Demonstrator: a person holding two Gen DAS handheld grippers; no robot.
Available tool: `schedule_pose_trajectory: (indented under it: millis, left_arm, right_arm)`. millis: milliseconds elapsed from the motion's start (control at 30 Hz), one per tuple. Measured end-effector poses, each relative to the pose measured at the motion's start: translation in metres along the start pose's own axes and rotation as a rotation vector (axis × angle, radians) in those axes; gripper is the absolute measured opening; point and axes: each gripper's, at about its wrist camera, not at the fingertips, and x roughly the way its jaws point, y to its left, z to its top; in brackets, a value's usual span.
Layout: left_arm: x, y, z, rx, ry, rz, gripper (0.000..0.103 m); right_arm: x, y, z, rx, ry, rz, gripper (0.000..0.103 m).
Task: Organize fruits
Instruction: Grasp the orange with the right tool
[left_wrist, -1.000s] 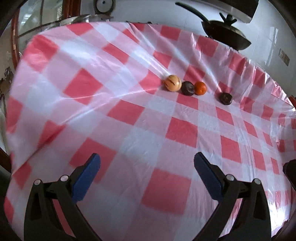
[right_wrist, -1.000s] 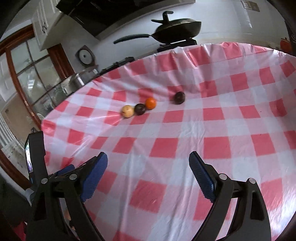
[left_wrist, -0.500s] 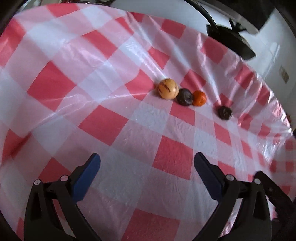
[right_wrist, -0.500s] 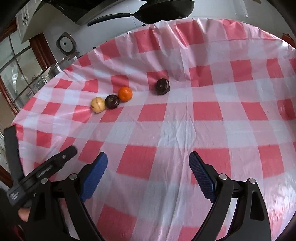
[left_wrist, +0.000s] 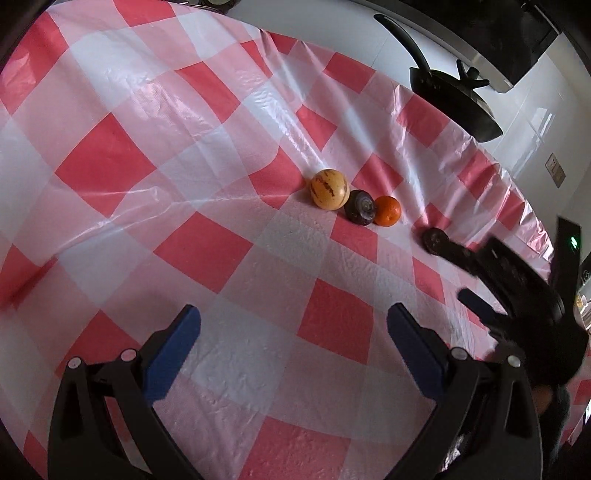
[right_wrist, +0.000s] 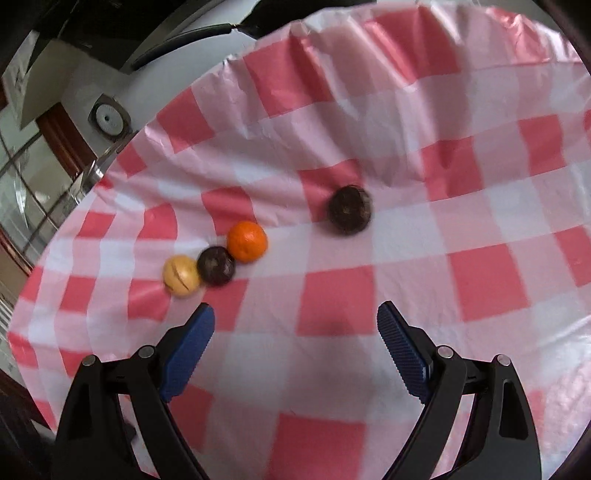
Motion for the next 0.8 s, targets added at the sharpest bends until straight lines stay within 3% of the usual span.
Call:
schedule_pose_trajectory:
  millis: [267,567,667,700,800]
  left_arm:
    - [-0.002,0.001,-0.001,-0.01,-0.012,-0.018,0.101]
    - [-0.003,0.003,0.0,-0.025,-0.019,-0.018,0.101]
    - [-0.003,0.005,0.0,-0.035,-0.022,-0.018,0.101]
    - [-0.003,0.006,0.0,-0.037,-0.022,-0.018,0.101]
    - [-0.003,0.005,-0.001,-0.037,-0.022,-0.017,0.101]
  right_arm:
    - [0.033,0.017,0.02,-0.017,0.0,0.004,0.079]
    - [0.086,0.041,0.045,-0.019,0.065,-0.014,0.058]
    - [0.09,0.046,0.048,-0.025,0.052,0.001,0.049]
    - [0.089,0.046,0.048,-0.021,0.056,-0.005,0.04]
    - [0.069,0.036,0.04,0.023,0.061,0.061,0.039]
